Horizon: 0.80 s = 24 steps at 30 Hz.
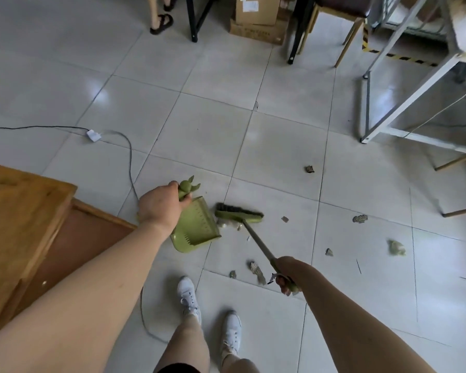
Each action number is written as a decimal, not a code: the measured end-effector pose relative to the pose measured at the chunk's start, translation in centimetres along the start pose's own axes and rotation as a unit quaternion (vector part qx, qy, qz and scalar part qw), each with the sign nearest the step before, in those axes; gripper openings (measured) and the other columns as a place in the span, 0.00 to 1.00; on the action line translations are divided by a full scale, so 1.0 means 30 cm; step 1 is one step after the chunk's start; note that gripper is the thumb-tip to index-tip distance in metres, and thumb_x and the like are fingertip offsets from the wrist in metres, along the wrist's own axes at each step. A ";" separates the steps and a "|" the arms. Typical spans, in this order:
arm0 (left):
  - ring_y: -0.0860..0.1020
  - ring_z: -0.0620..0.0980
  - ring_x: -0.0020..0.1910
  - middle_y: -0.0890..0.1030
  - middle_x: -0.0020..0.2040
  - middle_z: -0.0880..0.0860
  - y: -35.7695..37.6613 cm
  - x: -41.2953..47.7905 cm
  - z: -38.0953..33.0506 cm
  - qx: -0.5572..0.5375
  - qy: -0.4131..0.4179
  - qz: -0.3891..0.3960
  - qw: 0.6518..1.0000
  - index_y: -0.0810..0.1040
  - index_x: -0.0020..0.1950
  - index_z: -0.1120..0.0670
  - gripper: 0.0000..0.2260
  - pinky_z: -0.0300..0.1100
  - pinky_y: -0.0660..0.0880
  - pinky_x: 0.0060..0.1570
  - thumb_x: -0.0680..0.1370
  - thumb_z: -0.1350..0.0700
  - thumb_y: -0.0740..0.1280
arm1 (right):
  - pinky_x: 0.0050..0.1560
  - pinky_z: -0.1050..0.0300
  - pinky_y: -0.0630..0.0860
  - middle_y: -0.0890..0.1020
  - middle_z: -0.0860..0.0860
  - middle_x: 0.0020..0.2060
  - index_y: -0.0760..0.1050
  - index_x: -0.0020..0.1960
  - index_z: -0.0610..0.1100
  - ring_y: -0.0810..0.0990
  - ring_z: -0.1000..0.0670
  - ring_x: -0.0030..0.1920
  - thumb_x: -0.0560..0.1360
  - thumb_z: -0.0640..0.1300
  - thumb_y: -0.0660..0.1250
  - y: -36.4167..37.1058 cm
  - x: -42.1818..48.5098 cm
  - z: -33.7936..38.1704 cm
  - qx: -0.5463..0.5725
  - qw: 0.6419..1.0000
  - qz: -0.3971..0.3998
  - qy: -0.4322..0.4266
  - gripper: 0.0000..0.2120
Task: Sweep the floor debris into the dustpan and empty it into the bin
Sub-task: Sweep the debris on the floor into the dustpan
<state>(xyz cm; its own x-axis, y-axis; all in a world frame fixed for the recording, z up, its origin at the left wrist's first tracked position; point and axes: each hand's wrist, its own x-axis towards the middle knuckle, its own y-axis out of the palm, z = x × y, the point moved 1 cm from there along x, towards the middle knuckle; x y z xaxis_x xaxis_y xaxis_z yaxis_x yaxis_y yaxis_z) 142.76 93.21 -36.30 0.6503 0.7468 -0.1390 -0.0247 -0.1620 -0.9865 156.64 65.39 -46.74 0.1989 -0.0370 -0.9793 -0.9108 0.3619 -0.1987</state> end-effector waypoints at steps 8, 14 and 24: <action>0.79 0.59 0.40 0.78 0.37 0.55 0.034 -0.266 0.087 -0.040 -0.038 0.021 0.998 0.73 0.45 0.55 0.17 0.43 0.66 0.33 0.77 0.40 0.62 | 0.24 0.63 0.65 0.66 0.45 0.21 0.66 0.39 0.37 0.65 0.50 0.20 0.78 0.38 0.52 0.097 -0.051 -0.173 -0.029 0.998 -0.020 -0.043 0.11; 0.79 0.58 0.40 0.77 0.36 0.52 0.041 -0.439 0.180 -0.053 -0.037 0.037 0.997 0.75 0.45 0.53 0.18 0.43 0.71 0.34 0.76 0.38 0.63 | 0.21 0.71 0.64 0.67 0.45 0.17 0.64 0.39 0.39 0.65 0.52 0.12 0.82 0.48 0.51 0.161 -0.124 -0.225 -0.024 0.989 -0.080 -0.119 0.18; 0.72 0.53 0.36 0.75 0.36 0.49 0.091 -0.670 0.279 -0.074 -0.117 0.053 0.989 0.74 0.44 0.51 0.15 0.43 0.69 0.34 0.76 0.39 0.63 | 0.26 0.60 0.67 0.70 0.44 0.20 0.64 0.37 0.38 0.68 0.49 0.18 0.80 0.47 0.53 0.210 -0.064 -0.223 -0.100 0.979 -0.083 -0.157 0.16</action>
<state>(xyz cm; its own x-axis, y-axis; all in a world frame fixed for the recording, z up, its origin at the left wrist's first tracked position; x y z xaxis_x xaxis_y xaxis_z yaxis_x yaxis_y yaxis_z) 123.26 83.15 -36.92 0.4564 0.8461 -0.2753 0.0395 -0.3283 -0.9437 148.09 61.51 -46.36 0.4224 0.2191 -0.8795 -0.9031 0.1842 -0.3878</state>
